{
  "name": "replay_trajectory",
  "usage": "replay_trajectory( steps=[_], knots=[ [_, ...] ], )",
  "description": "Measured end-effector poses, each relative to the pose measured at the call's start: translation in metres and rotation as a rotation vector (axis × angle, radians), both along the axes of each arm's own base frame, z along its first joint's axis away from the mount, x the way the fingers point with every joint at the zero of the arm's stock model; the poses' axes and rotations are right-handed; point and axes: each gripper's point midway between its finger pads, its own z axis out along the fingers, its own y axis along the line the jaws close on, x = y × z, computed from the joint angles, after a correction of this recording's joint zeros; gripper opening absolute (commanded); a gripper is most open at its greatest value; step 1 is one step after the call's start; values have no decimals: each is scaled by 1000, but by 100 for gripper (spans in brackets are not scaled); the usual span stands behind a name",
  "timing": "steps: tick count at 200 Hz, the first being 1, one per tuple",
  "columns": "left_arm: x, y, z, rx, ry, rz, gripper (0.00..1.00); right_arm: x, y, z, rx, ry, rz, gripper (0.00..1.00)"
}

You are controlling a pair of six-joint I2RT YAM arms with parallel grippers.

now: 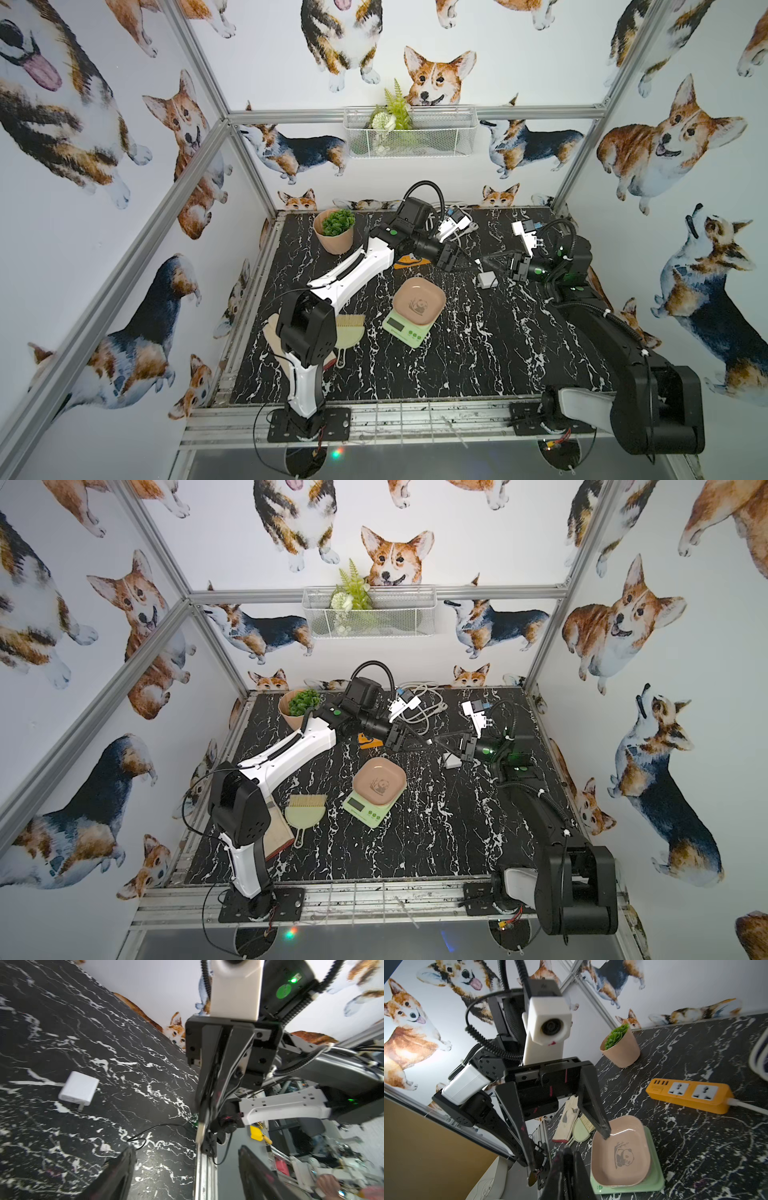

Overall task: Charge the electronic scale
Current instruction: Pick up the charging cable from the center of the board, then pick up the plug from the center of the board.

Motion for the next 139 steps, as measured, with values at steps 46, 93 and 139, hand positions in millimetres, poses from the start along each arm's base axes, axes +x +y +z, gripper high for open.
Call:
replay_trajectory(
  steps=[46, 93, 139],
  knots=[
    [40, -28, -45, 142, -154, 153, 74, 35, -80, -12, -1, 131, -364, 0],
    [65, -75, -109, 336, -321, 187, 82, 44, -124, -38, 0, 262, -544, 0],
    [84, -94, -162, 489, -472, 163, 92, 49, -138, -55, -13, 329, -600, 0]
  ],
)
